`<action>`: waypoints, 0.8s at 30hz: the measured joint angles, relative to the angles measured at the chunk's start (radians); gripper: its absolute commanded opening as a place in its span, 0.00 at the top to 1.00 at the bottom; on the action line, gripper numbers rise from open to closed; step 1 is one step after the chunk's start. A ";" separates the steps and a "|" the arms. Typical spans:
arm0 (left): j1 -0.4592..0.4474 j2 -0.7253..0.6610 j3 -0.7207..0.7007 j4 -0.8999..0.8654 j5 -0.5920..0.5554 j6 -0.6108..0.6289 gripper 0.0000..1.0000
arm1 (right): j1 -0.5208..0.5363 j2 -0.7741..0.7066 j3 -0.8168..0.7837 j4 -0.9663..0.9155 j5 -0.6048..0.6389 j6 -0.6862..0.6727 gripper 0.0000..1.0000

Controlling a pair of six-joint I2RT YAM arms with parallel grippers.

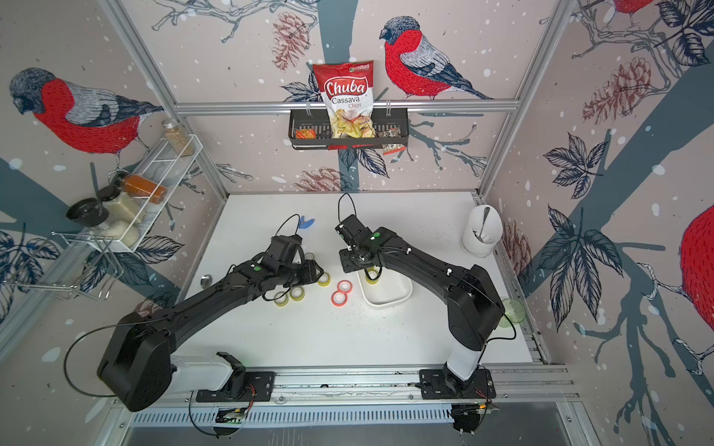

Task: Put the transparent tape into the storage box
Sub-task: Place the tape in the storage box, then pick up the tape from the center of the board.

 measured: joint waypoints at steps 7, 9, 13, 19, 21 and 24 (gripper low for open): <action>0.044 -0.060 -0.056 -0.024 0.000 -0.005 0.46 | 0.048 0.132 0.098 0.003 -0.068 -0.074 0.46; 0.056 -0.072 -0.072 -0.027 0.002 -0.005 0.46 | 0.056 0.172 0.123 0.000 -0.083 -0.093 0.44; 0.082 -0.091 -0.095 -0.028 0.003 -0.008 0.46 | 0.069 0.241 0.176 -0.019 -0.100 -0.102 0.42; 0.117 -0.111 -0.127 -0.029 0.008 -0.008 0.46 | 0.085 0.338 0.251 -0.045 -0.111 -0.115 0.36; 0.123 -0.115 -0.135 -0.029 0.013 -0.008 0.46 | 0.092 0.367 0.269 -0.056 -0.113 -0.116 0.35; 0.129 -0.118 -0.144 -0.029 0.018 -0.008 0.46 | 0.102 0.410 0.299 -0.076 -0.114 -0.116 0.34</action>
